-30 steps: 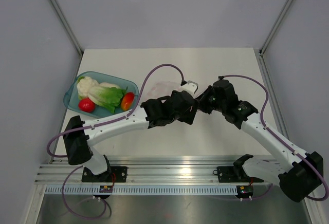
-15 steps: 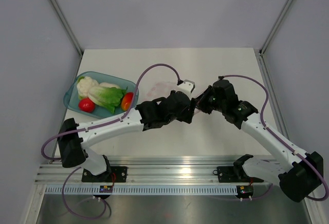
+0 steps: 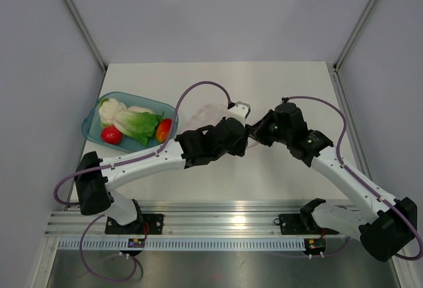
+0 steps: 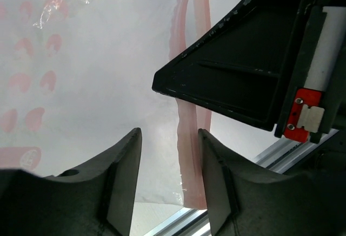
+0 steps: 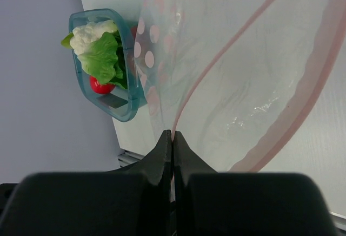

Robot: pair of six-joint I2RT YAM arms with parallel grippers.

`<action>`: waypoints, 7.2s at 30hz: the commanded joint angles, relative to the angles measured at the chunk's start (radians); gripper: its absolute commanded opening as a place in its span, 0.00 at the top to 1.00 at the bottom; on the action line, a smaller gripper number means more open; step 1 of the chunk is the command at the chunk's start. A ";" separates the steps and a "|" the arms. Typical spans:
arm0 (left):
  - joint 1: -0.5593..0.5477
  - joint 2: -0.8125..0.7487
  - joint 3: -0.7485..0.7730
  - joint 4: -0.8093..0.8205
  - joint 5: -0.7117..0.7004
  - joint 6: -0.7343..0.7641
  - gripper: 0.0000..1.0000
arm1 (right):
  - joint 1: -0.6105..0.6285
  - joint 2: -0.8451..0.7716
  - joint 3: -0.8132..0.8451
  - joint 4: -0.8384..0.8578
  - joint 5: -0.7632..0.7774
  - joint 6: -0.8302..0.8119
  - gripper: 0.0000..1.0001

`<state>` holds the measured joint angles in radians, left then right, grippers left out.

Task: Place the food in the zip-top bag and seal the zipper
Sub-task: Pick up the zipper food storage bag at the center of the board, then open the zipper of the food storage bag, then pick up the fake vegetable from the bin.

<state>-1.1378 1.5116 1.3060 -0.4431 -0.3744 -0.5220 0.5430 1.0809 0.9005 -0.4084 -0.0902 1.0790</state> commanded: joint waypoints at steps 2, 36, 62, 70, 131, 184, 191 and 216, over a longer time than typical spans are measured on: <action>-0.004 0.024 0.006 0.044 -0.070 0.000 0.58 | 0.009 -0.027 0.008 0.017 0.012 0.002 1.00; 0.012 -0.097 0.101 -0.077 -0.001 -0.049 1.00 | 0.008 -0.138 -0.114 -0.069 0.219 0.002 0.24; 0.015 -0.088 0.266 -0.144 0.080 0.128 0.17 | 0.008 0.041 0.586 -0.657 0.514 -0.453 1.00; 0.067 -0.099 0.320 -0.157 0.199 0.099 0.20 | 0.009 0.240 0.873 -0.900 0.483 -0.611 1.00; 0.276 0.062 -0.010 0.095 0.483 -0.127 1.00 | 0.129 0.067 0.322 -0.531 0.316 -0.321 1.00; 1.101 -0.108 -0.088 -0.407 0.192 -0.226 0.10 | 0.129 0.309 0.367 -0.271 0.124 -0.455 1.00; 1.101 -0.094 -0.212 -0.267 0.173 -0.251 0.18 | 0.129 0.321 0.364 -0.264 0.106 -0.468 1.00; 1.099 -0.223 -0.079 -0.279 0.203 -0.205 1.00 | 0.129 0.303 0.347 -0.271 0.099 -0.442 1.00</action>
<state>-0.0364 1.3983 1.1500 -0.7376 -0.1780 -0.7410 0.6621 1.4067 1.2484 -0.7033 0.0135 0.6308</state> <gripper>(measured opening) 0.025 0.012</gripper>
